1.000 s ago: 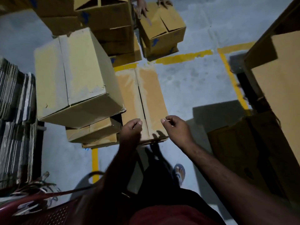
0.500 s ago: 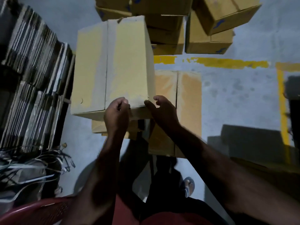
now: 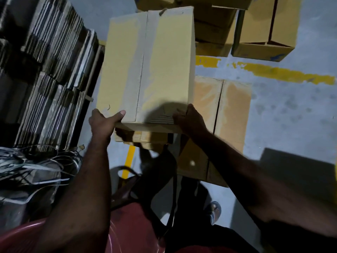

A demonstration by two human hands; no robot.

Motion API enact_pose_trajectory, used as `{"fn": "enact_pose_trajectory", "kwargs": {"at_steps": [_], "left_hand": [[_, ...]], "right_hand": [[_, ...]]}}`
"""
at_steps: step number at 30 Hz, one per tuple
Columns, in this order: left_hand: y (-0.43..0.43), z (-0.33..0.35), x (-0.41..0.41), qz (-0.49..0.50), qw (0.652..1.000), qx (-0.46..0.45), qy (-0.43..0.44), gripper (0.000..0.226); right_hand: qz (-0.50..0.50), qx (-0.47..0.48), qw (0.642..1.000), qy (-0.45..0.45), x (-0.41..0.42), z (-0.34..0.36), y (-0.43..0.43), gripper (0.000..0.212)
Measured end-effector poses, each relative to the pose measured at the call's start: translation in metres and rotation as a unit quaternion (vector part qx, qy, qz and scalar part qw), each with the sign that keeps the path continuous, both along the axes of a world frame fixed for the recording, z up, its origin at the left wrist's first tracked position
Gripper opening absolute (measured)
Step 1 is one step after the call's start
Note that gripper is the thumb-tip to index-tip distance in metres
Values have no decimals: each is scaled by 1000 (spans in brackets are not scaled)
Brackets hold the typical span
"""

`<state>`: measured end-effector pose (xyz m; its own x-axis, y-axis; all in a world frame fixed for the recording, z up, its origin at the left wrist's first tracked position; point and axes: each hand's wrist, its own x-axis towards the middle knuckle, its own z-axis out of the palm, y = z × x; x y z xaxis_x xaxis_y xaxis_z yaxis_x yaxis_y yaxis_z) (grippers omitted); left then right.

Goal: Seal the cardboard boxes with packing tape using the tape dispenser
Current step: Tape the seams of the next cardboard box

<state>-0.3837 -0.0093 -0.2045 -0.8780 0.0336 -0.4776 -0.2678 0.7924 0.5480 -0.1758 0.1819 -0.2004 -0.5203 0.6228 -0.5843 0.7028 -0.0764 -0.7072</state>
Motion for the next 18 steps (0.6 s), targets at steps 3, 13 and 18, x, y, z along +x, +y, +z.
{"fn": "enact_pose_trajectory", "kwargs": {"at_steps": [3,13,18], "left_hand": [[-10,-1,0,6,999,26,32,122],[38,74,84,129,943,305,-2,83],[67,116,114,39,946,321,-8,108]], "right_hand": [[0,33,999,-5,8,6,8,44],[-86,63,983,151,72,93,85,69],[-41,236,966,94,124,150,86,92]]}}
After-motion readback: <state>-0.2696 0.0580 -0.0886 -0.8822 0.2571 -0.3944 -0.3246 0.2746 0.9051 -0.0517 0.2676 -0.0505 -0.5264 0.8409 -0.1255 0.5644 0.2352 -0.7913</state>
